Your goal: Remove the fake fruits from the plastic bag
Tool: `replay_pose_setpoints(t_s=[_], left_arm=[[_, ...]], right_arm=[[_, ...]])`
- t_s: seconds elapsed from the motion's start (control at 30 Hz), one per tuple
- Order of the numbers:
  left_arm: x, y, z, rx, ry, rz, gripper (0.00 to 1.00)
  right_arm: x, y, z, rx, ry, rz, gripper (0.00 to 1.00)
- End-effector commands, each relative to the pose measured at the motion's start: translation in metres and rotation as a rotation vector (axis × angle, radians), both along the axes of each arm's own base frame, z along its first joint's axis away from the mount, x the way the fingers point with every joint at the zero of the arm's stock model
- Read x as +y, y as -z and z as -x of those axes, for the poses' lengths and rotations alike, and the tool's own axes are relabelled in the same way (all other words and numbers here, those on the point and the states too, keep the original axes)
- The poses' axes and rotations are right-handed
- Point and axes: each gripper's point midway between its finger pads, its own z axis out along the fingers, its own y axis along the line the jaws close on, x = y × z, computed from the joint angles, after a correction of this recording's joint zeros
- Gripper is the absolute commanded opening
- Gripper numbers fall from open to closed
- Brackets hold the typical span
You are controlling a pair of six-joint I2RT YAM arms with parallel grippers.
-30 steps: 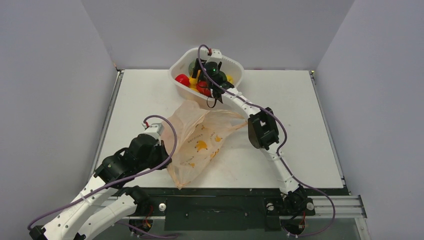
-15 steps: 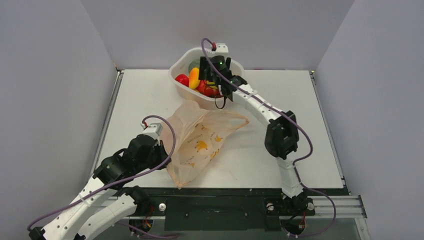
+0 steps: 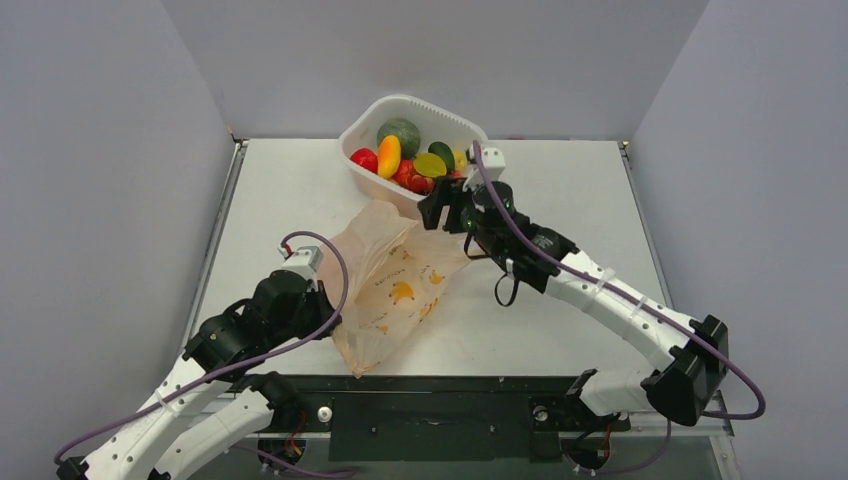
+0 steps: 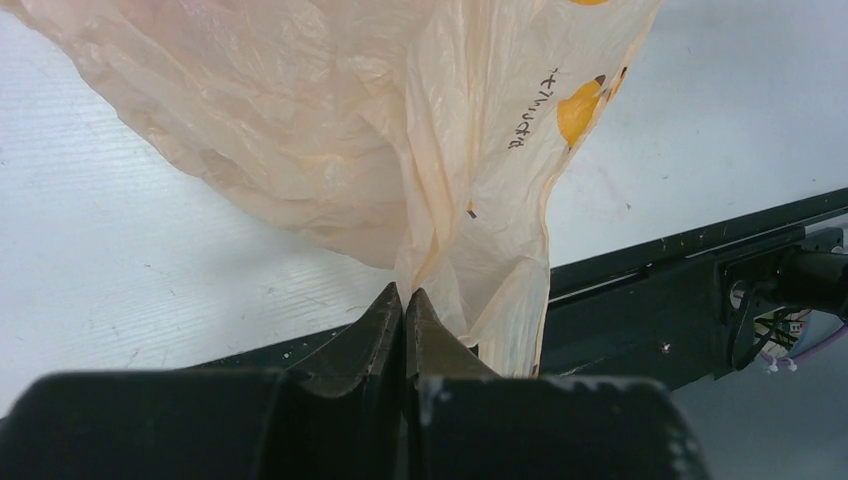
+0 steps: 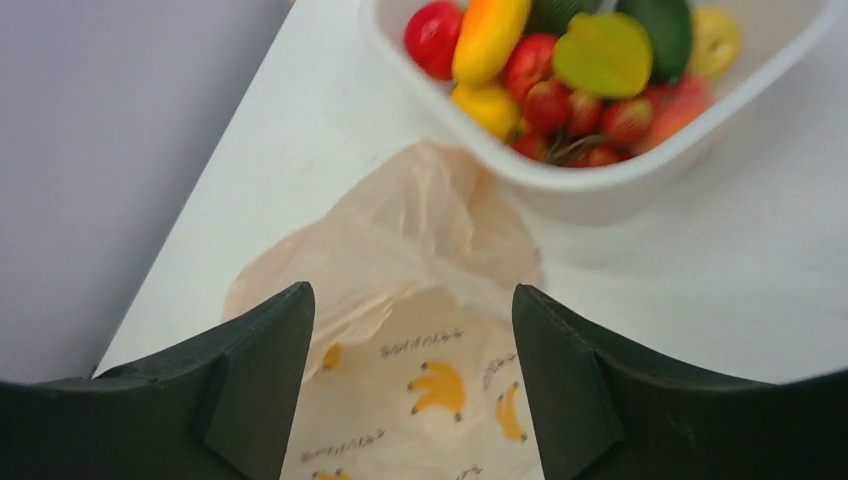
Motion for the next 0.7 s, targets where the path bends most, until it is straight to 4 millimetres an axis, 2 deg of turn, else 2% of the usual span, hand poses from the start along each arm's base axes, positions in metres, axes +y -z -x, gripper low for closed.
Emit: replay_pose_setpoints(t_s=[0.0,0.03,0.07,0.1,0.17,0.27,0.3,0.33,0.37,0.4,0.43,0.47,0.5,0.53,0.57,0.6,0.63,0.67], left_arm=[[-0.006,-0.007,-0.003,-0.026,0.024,0.024,0.00],[-0.007,-0.007,-0.003,-0.027,0.026,0.025,0.00],[-0.007,-0.007,-0.003,-0.027,0.030,0.023,0.00],[-0.007,-0.007,-0.003,-0.025,0.033,0.022,0.00],[-0.008,-0.006,-0.003,-0.022,0.038,0.019,0.00],[-0.009,-0.007,-0.002,-0.022,0.044,0.025,0.00],[-0.009,-0.007,-0.002,-0.021,0.046,0.026,0.00],[-0.009,-0.008,-0.001,-0.026,0.050,0.032,0.00],[-0.011,-0.009,0.000,-0.027,0.060,0.037,0.00],[-0.011,-0.010,0.000,-0.033,0.065,0.044,0.00],[-0.012,-0.011,0.001,-0.039,0.071,0.049,0.00],[-0.012,-0.013,0.001,-0.044,0.073,0.055,0.00],[-0.013,-0.014,0.001,-0.048,0.076,0.058,0.00],[-0.013,-0.015,0.001,-0.047,0.077,0.059,0.00],[-0.014,-0.017,0.000,-0.050,0.078,0.066,0.00],[-0.016,-0.018,0.001,-0.045,0.085,0.071,0.00],[-0.018,-0.018,0.000,-0.041,0.084,0.076,0.00],[-0.022,-0.021,-0.001,-0.044,0.093,0.095,0.00]], right_arm=[[0.030,0.035,0.055,0.063,-0.153,-0.126,0.66],[0.036,0.031,0.070,0.041,-0.185,-0.153,0.66],[0.038,0.047,0.077,0.042,-0.191,-0.160,0.66],[0.044,0.049,0.088,0.036,-0.205,-0.169,0.66],[0.055,0.066,0.101,0.044,-0.233,-0.195,0.65],[0.071,0.090,0.114,0.035,-0.265,-0.235,0.57],[0.071,0.092,0.112,0.022,-0.245,-0.254,0.56],[0.075,0.102,0.111,0.031,-0.241,-0.246,0.55],[0.078,0.101,0.108,0.017,-0.236,-0.272,0.55],[0.082,0.112,0.105,0.028,-0.229,-0.259,0.55],[0.084,0.109,0.101,0.019,-0.210,-0.283,0.55],[0.087,0.119,0.097,0.029,-0.199,-0.276,0.55],[0.092,0.114,0.093,0.018,-0.195,-0.308,0.55],[0.096,0.125,0.089,0.028,-0.190,-0.300,0.55],[0.101,0.120,0.085,0.020,-0.181,-0.328,0.55],[0.104,0.133,0.079,0.035,-0.164,-0.313,0.55],[0.109,0.127,0.074,0.030,-0.155,-0.347,0.54],[0.111,0.139,0.068,0.045,-0.136,-0.339,0.54]])
